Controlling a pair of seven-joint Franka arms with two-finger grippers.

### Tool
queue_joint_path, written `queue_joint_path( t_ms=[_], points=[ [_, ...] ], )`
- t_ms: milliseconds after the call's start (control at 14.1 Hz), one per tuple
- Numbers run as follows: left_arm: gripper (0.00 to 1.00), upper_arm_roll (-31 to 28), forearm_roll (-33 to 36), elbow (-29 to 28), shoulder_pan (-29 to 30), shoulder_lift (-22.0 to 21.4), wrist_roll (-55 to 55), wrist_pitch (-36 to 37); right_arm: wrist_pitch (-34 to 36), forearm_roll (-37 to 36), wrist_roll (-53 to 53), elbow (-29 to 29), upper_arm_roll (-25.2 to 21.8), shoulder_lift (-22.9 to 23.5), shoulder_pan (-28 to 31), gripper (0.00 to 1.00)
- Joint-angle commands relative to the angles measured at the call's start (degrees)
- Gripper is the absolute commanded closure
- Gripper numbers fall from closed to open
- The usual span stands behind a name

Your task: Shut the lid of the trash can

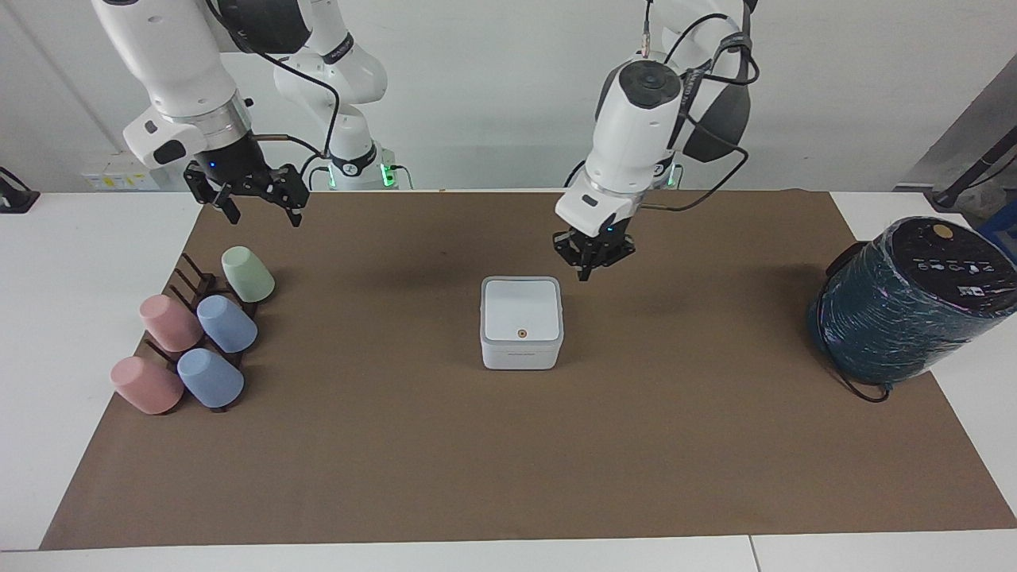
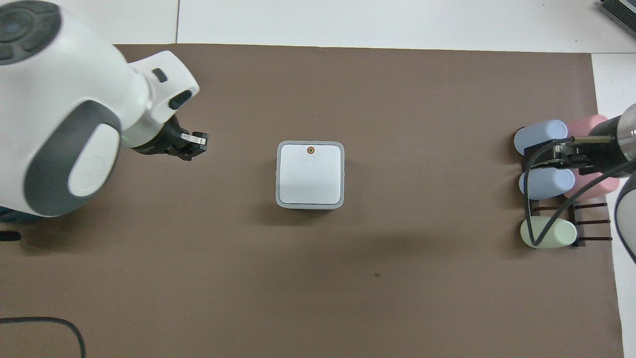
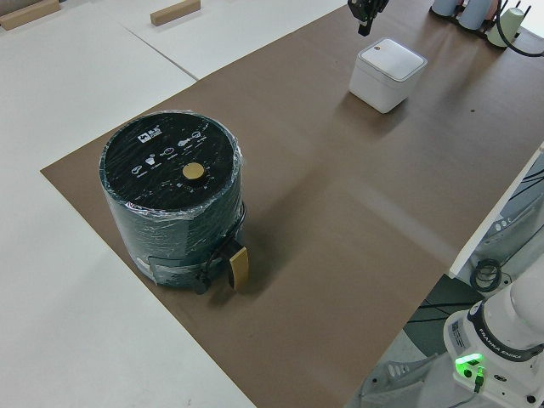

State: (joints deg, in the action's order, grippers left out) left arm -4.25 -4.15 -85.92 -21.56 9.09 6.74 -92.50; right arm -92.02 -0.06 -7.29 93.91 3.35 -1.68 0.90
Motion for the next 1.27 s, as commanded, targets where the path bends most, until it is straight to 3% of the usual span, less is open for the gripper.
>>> queue_joint_path(
  t_ms=[0, 354, 708, 850, 1062, 1204],
  points=[
    [0.91, 0.5, -0.1, -0.6, 6.6, -3.4, -8.8, 4.9, -0.1, 0.3, 1.2, 1.2, 0.2, -1.2, 0.4, 0.0],
    [0.72, 0.7, 7.4, -0.8, 11.5, -6.0, -13.0, 9.9, -0.1, 0.3, 1.2, 1.2, 0.2, -1.2, 0.4, 0.0],
    [0.52, 0.7, 7.7, -2.4, 17.4, -7.9, -16.2, 10.2, -0.1, 0.3, 1.2, 1.2, 0.2, -1.2, 0.4, 0.0],
    [0.4, 0.7, 7.8, -2.2, 18.9, -7.9, -18.5, 9.4, -0.1, 0.3, 1.2, 1.2, 0.2, -1.2, 0.4, 0.0],
    [0.06, 1.0, 7.7, -2.3, 18.0, -7.7, -17.8, 6.4, -0.1, 0.3, 1.2, 1.2, 0.2, -1.2, 0.4, 0.0],
    [0.0, 1.2, 7.6, -2.6, 16.0, -7.6, -14.8, 3.4, -0.1, 0.3, 1.2, 1.2, 0.3, -1.2, 0.4, 0.0]
  ],
)
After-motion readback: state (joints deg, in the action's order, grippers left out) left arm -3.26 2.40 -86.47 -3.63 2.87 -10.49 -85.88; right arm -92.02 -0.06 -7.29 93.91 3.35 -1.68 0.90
